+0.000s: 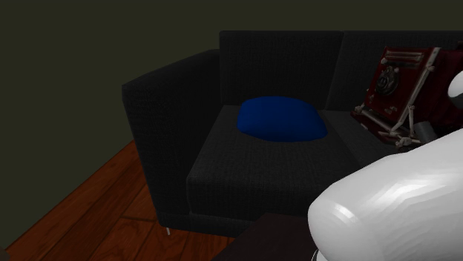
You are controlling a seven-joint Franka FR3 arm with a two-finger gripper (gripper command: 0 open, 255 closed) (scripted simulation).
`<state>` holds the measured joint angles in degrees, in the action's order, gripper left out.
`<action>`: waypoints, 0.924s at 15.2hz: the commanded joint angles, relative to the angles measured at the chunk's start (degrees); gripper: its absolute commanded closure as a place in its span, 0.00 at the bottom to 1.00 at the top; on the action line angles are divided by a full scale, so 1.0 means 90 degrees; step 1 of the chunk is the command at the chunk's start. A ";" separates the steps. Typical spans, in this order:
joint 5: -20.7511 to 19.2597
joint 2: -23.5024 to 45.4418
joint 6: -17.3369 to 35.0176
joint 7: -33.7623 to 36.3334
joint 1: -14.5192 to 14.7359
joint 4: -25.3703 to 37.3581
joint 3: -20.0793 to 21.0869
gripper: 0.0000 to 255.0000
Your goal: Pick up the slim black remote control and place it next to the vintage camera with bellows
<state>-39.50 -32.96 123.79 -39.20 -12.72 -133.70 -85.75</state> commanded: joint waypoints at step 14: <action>0.0301 -0.0142 -0.0780 -0.0133 -0.0619 0.0320 0.0961 0.00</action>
<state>-36.95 -34.02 117.50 -40.21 -17.64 -131.05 -77.89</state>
